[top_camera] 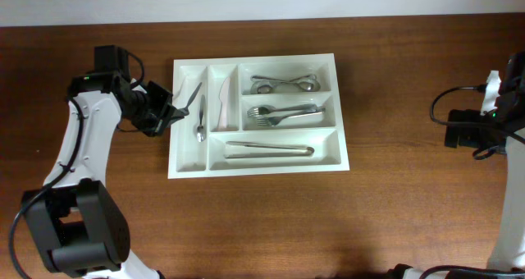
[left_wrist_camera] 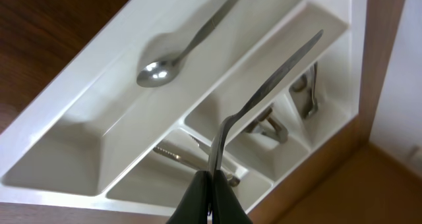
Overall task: Pack container
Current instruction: 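Lower the spoon into the tray's left compartment with the left gripper, then open the left gripper to release the spoon and raise it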
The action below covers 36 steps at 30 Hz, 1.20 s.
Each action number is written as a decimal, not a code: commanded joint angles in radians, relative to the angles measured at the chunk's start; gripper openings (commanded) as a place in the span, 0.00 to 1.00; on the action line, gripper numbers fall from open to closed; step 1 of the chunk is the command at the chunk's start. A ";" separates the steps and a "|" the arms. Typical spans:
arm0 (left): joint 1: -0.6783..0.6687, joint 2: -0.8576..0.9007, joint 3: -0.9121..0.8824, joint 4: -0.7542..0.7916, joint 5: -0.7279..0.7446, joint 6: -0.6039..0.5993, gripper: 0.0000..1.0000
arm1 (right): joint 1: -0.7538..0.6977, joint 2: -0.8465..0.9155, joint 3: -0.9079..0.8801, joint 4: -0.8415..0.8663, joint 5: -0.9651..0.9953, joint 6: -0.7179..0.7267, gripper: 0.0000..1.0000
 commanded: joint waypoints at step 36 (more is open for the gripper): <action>-0.107 -0.021 -0.010 0.056 -0.256 -0.228 0.08 | -0.003 -0.019 0.000 0.000 0.016 0.008 0.99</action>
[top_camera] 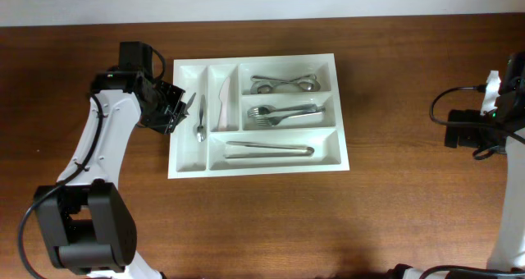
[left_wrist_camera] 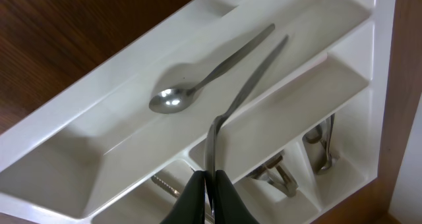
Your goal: Pack container
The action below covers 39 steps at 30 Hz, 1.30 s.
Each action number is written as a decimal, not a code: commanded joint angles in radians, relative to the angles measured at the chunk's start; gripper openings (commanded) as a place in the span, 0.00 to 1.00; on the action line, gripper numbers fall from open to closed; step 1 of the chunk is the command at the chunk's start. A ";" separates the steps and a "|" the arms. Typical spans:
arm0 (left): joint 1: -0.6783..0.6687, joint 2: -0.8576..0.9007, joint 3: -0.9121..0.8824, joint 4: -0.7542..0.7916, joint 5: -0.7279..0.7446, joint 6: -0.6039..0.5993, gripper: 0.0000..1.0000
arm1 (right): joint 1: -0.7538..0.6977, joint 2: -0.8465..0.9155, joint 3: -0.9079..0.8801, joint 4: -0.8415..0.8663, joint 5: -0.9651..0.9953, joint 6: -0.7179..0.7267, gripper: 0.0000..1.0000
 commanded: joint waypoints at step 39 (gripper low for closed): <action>0.043 -0.342 0.202 0.233 -0.021 0.989 0.99 | -0.003 -0.019 0.000 0.000 0.016 0.008 0.99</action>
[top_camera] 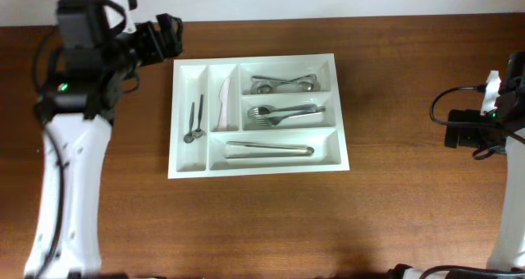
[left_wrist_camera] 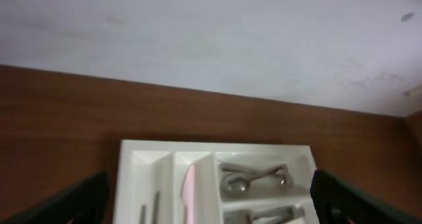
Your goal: Pack container
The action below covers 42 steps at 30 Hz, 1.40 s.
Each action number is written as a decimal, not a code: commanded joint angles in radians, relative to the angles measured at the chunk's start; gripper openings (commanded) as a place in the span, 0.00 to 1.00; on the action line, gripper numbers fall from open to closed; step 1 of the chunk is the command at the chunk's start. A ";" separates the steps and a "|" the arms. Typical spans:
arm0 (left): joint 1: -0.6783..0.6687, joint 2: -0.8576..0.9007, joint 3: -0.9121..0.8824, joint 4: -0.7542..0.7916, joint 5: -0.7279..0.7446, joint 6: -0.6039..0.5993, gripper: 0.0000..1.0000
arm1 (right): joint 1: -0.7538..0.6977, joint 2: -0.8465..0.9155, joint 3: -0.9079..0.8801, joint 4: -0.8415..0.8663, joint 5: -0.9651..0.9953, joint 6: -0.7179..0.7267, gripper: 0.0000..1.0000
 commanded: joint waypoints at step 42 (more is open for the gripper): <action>0.065 -0.731 0.011 -0.953 0.006 0.111 0.99 | -0.003 -0.019 0.000 0.000 0.016 0.008 0.98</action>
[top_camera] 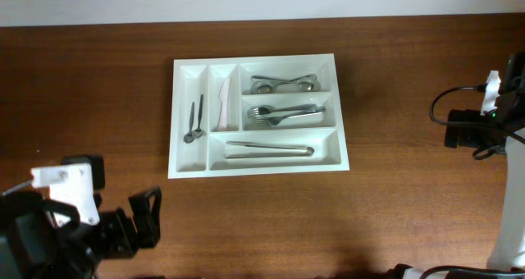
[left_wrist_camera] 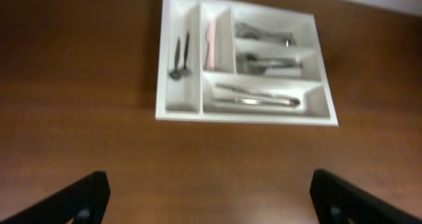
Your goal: Pack container
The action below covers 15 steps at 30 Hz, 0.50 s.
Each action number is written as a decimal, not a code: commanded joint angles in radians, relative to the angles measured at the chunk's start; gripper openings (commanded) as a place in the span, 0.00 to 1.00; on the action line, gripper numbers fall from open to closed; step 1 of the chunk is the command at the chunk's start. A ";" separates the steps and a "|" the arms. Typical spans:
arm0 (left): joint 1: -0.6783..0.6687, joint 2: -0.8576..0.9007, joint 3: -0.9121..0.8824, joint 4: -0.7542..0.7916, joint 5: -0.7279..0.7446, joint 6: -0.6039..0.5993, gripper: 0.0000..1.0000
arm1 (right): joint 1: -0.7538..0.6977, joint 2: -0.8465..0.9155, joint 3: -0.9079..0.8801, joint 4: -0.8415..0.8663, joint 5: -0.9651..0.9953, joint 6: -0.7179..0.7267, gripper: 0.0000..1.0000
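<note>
The white cutlery tray (top_camera: 258, 169) sits mid-table. Its far-left slot holds two small spoons (top_camera: 195, 119) side by side. My left gripper (top_camera: 138, 221) is raised over the table's front left, well clear of the tray, open and empty. In the left wrist view the open left gripper (left_wrist_camera: 211, 204) has only bare wood between its fingers (left_wrist_camera: 79, 201), with the tray (left_wrist_camera: 244, 117) and the two spoons (left_wrist_camera: 179, 53) far ahead. The right gripper (top_camera: 461, 130) is parked at the table's right edge, and its jaws are not discernible.
The tray's other slots hold a pale knife (top_camera: 223, 98), larger spoons (top_camera: 283, 84), forks (top_camera: 283, 113) and tongs (top_camera: 271, 149). Cables hang by the right arm (top_camera: 443, 107). Brown wooden tabletop (top_camera: 394, 213) surrounds the tray.
My left arm has moved from beyond the tray's back left corner to the table's front left, still open. The tray, its cutlery and the right arm are unchanged.
My left gripper first held a small spoon tilted over the far-left slot, where one spoon lay. Then the held spoon was lower, beside the lying one. After that both spoons lay in the slot and the gripper was open at the back, and now at the front left.
</note>
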 commanded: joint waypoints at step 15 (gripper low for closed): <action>0.002 -0.352 0.016 -0.096 0.071 -0.009 0.99 | -0.003 -0.019 0.000 0.000 0.016 0.008 0.99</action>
